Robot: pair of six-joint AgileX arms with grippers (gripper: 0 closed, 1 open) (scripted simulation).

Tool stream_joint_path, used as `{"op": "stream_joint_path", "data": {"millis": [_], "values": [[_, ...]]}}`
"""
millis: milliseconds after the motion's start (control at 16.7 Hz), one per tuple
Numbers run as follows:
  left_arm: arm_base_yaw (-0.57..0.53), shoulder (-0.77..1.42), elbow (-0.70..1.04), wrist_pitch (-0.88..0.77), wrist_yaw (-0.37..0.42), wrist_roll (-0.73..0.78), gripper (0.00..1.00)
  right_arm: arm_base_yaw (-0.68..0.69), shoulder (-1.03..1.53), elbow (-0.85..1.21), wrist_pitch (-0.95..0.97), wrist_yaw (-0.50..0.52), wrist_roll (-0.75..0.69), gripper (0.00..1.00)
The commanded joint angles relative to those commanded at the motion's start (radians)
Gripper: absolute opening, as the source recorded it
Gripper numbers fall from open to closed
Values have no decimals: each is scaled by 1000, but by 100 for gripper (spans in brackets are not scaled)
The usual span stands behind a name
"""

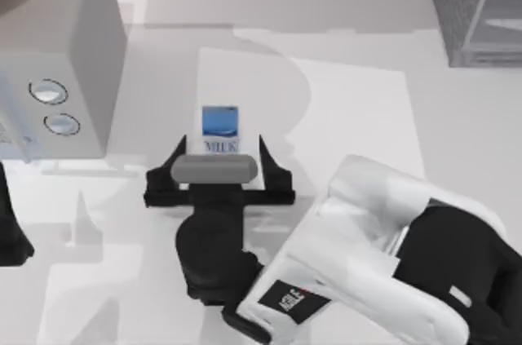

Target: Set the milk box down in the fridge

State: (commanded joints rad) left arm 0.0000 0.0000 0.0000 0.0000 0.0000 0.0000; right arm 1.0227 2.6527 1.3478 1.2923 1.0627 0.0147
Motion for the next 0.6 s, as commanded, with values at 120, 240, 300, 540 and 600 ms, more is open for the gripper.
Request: {"op": "stream_joint_path", "data": {"millis": [120, 240, 300, 540, 600], "values": [[0, 0, 0, 0, 0, 0, 100, -5, -1, -3, -3, -2, 0, 100], [0, 0, 0, 0, 0, 0, 100, -12, 3, 12, -10, -11, 0, 100], [0, 0, 0, 0, 0, 0, 100, -22, 10, 30, -21, -22, 0, 100], [0, 0, 0, 0, 0, 0, 100, -75, 44, 122, -75, -75, -3, 100], [0, 0, 0, 0, 0, 0, 100, -85, 50, 139, -85, -85, -3, 100]]}}
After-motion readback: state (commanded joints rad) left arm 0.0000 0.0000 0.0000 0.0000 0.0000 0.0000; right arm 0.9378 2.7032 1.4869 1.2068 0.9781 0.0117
